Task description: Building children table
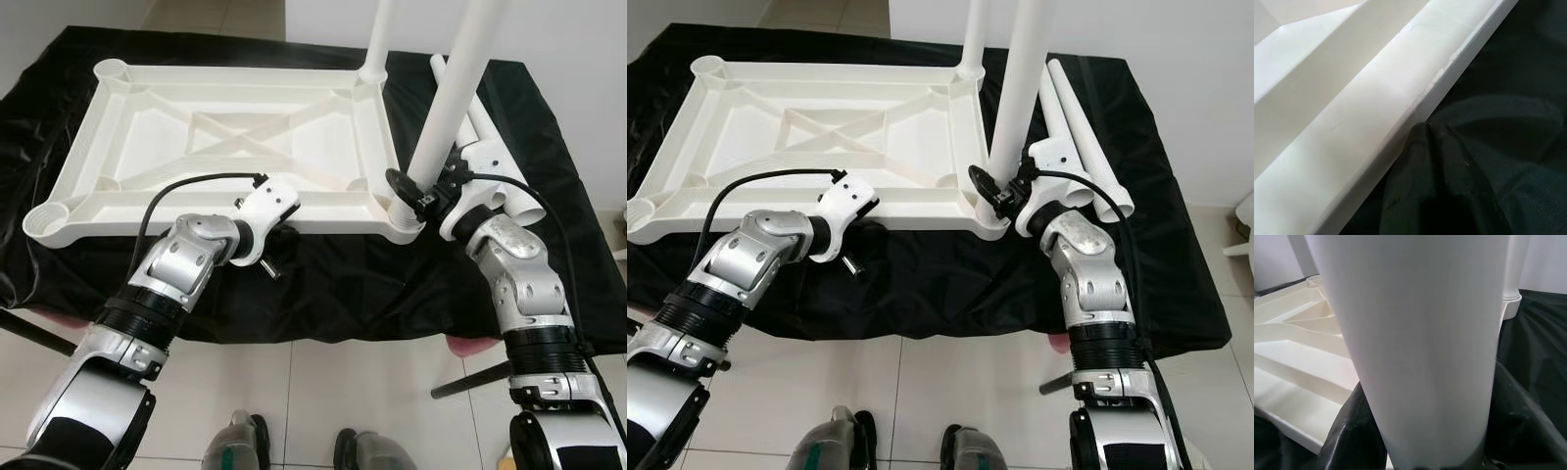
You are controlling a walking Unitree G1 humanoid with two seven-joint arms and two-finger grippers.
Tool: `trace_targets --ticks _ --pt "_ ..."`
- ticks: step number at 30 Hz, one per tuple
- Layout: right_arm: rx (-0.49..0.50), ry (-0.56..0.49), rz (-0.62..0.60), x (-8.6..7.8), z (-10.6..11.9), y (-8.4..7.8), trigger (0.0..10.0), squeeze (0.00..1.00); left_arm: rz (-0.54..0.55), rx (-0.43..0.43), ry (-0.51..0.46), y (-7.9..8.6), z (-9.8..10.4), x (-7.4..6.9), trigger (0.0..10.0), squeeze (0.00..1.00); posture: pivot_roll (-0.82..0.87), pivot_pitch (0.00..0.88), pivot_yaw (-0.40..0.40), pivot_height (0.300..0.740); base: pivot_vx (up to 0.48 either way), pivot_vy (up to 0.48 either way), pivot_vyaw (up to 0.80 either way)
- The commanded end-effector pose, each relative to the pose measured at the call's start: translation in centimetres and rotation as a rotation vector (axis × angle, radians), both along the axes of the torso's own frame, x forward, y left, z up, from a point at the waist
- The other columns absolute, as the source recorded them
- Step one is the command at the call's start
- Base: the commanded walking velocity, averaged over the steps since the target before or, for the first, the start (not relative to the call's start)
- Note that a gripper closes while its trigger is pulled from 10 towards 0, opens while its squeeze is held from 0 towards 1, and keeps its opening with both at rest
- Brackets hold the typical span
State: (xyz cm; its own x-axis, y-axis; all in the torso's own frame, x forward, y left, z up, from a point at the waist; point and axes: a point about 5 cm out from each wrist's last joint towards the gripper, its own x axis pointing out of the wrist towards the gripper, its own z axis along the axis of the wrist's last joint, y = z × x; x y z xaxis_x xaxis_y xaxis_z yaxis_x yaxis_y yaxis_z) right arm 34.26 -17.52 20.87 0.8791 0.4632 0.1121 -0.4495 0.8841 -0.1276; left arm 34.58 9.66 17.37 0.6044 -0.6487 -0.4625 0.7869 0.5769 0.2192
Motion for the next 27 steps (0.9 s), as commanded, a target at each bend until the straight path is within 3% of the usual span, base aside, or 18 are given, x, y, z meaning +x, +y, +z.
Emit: trace_targets --ticks 1,8,11,13,14,15,17,23,27 --pt "0.111 0.163 -0.063 0.2 -2.9 -1.1 10.0 0.0 0.026 0.016 -0.015 0.3 0.1 0.2 10.0 0.0 0.01 0.159 0.022 0.74 0.0 0.0 0.0" --pt "0.183 0.178 -0.081 0.1 -3.2 -1.2 10.0 0.0 0.032 0.019 -0.018 0.5 0.2 0.3 10.0 0.0 0.01 0.159 0.023 0.74 0.0 0.0 0.0" --pt "0.144 0.159 -0.054 -0.1 -3.2 -0.8 10.0 0.0 0.033 0.02 -0.019 0.5 0.2 0.3 10.0 0.0 0.01 0.159 0.024 0.74 0.0 0.0 0.0" --pt "0.088 0.128 -0.005 -0.3 -3.0 -0.3 10.0 0.0 0.033 0.02 -0.019 0.5 0.3 0.4 10.0 0.0 0.01 0.159 0.025 0.74 0.0 0.0 0.0" --pt "0.005 0.065 0.035 -0.7 -2.3 0.2 10.0 0.0 0.033 0.019 -0.019 0.5 0.3 0.4 10.0 0.0 0.01 0.159 0.026 0.74 0.0 0.0 0.0" --pt "0.005 0.065 0.035 -0.7 -2.3 0.2 10.0 0.0 0.033 0.019 -0.019 0.5 0.3 0.4 10.0 0.0 0.01 0.159 0.026 0.74 0.0 0.0 0.0" --pt "-0.108 -0.053 0.08 -1.1 -0.9 1.1 10.0 0.0 0.035 0.019 -0.021 0.6 0.3 0.5 10.0 0.0 0.01 0.157 0.025 0.74 0.0 0.0 0.0" --pt "-0.222 -0.181 0.105 -1.6 0.6 2.2 10.0 0.0 0.038 0.018 -0.024 0.6 0.4 0.5 10.0 0.0 0.01 0.157 0.024 0.74 0.0 0.0 0.0" --pt "-0.452 -0.294 0.137 -2.3 0.6 3.7 10.0 0.0 0.041 0.017 -0.027 0.7 0.5 0.5 10.0 0.0 0.01 0.158 0.024 0.74 0.0 0.0 0.0"
